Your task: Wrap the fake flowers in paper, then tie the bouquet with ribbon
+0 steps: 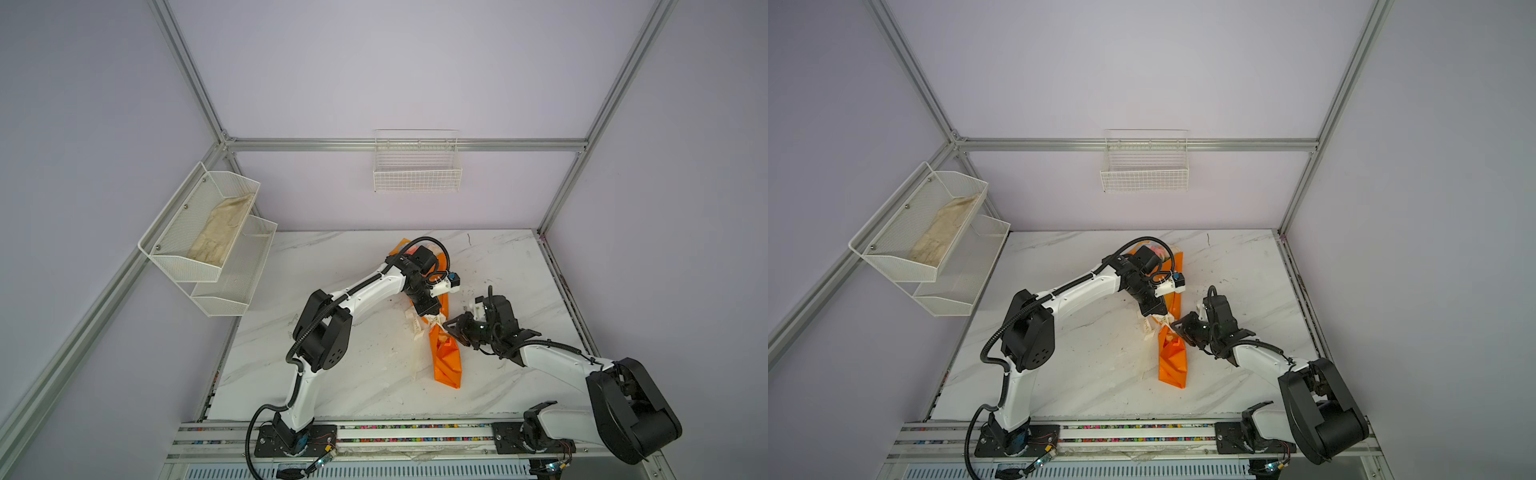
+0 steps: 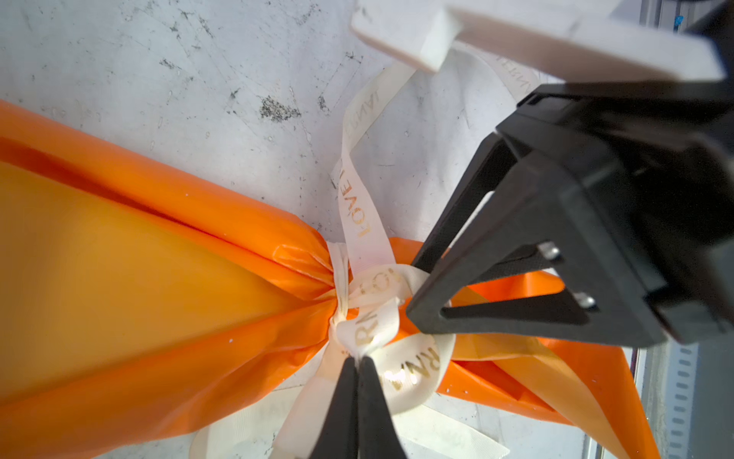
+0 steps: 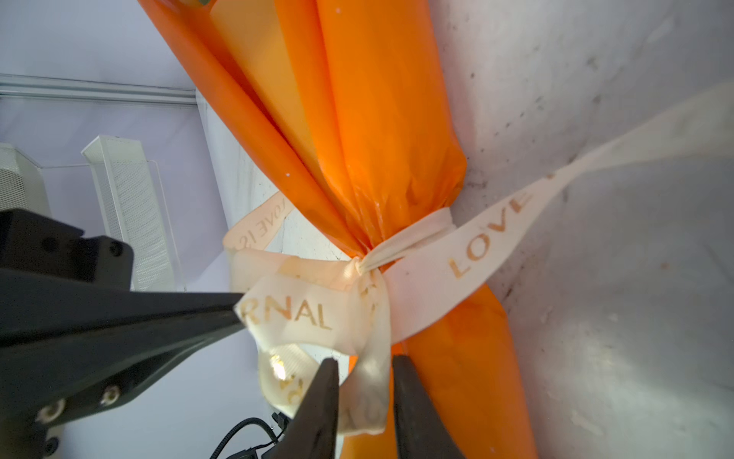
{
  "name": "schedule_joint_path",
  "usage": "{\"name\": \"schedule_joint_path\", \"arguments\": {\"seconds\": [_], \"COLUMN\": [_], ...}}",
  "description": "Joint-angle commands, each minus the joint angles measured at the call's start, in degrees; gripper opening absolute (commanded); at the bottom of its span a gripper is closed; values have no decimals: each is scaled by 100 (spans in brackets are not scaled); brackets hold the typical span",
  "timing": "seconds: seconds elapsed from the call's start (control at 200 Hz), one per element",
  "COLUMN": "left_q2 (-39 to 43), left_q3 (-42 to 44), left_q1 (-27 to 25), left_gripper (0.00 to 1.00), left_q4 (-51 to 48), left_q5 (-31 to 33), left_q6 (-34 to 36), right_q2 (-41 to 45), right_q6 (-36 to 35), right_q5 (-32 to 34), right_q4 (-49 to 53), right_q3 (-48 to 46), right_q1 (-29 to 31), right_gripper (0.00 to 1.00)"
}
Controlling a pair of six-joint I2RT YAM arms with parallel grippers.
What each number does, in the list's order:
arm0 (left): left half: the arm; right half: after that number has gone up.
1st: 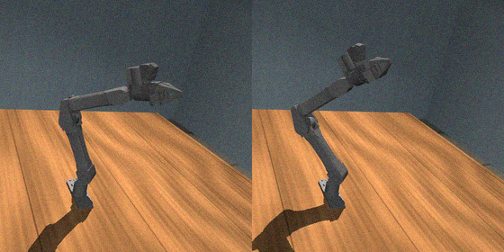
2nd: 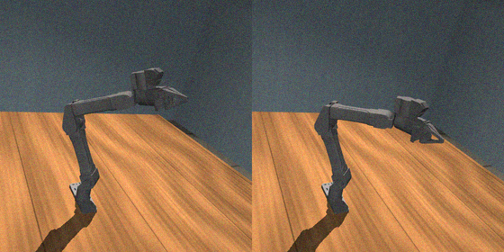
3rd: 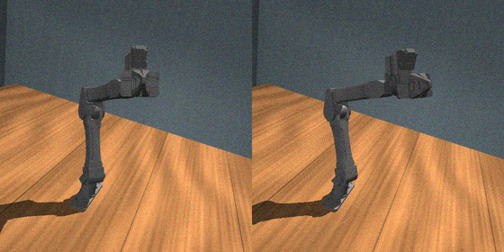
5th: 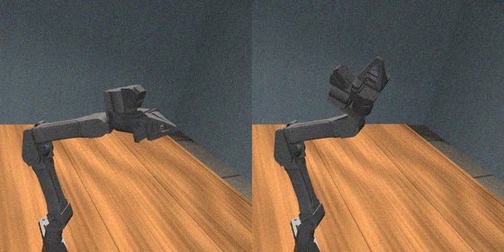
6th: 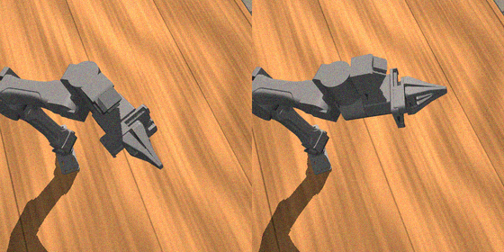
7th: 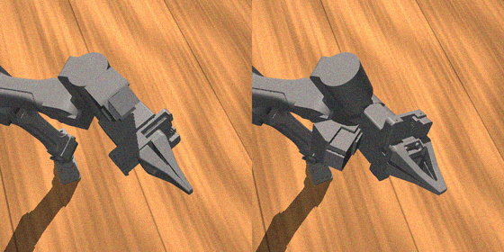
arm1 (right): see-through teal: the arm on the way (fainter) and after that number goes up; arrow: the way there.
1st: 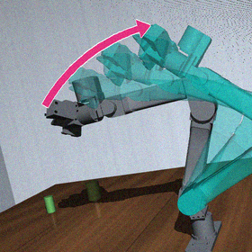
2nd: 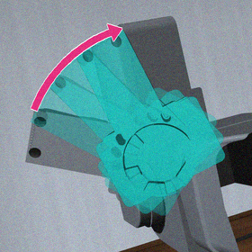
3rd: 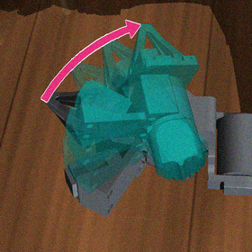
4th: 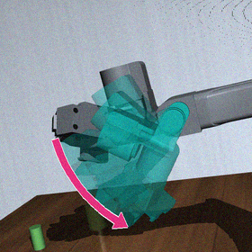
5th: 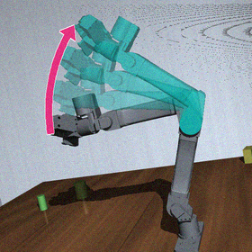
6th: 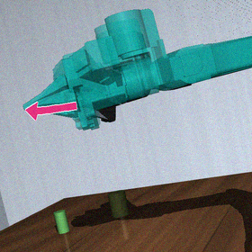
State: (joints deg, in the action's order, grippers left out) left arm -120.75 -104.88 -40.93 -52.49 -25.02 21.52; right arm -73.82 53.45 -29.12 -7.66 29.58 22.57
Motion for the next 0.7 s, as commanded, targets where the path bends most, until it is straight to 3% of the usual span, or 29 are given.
{"name": "schedule_joint_path", "arguments": {"seconds": [0.0, 0.135, 0.27, 0.43, 0.485, 0.595, 0.695], "left_q2": [373, 371, 388, 469, 504, 568, 588], "left_q3": [226, 264, 292, 399, 455, 588, 645], "left_q1": [25, 22, 31, 41, 49, 74, 85], "left_gripper": [0, 0, 0, 0, 0, 0, 0], "left_q4": [279, 300, 335, 479, 521, 654, 719], "left_q5": [-39, -4, 1, -6, -35, -106, -140], "left_q6": [-148, -166, -198, -279, -304, -388, -435], "right_q2": [335, 517, 592, 640, 550, 42, -174], "right_q6": [-841, -1934, -3297, -4967, -5010, -6262, -6837], "right_q5": [726, 1498, 1765, 1142, 776, 512, 1057], "right_q4": [835, 1253, 1120, 727, 532, 1232, 1556], "right_q3": [428, 903, 1049, 886, 884, 1313, 1518], "right_q1": [24, 25, 30, 41, 46, 69, 147], "right_gripper": [36, 39, 40, 40, 41, 40, 37]}}
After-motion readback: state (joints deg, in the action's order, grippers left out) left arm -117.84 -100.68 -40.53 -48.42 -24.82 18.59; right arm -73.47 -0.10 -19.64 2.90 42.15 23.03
